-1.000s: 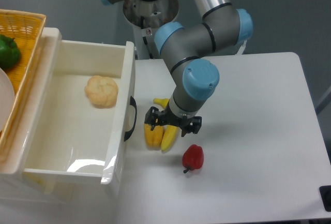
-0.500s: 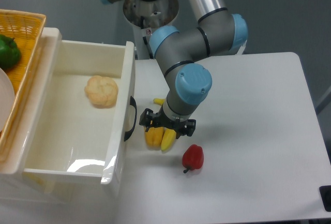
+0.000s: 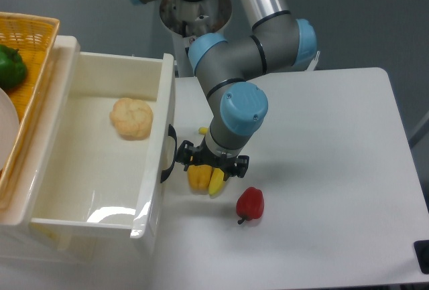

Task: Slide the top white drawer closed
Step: 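Push the drawer front with the gripper toward the cabinet, then keep pushing the drawer front until it sits flush with the cabinet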

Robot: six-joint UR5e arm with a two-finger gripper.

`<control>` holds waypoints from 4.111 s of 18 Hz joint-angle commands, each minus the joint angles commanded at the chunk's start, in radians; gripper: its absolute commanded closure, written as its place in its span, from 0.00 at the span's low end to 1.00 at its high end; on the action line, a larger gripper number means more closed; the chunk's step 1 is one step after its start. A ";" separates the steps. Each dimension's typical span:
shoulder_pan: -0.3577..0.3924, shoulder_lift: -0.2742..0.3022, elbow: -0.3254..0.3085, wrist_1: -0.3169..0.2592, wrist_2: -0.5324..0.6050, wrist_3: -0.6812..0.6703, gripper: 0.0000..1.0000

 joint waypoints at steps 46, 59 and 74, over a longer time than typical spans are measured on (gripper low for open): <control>-0.017 0.008 0.018 0.002 -0.031 -0.009 0.00; -0.071 -0.035 0.011 0.026 -0.037 -0.011 0.00; -0.100 -0.017 0.011 0.026 -0.046 -0.012 0.00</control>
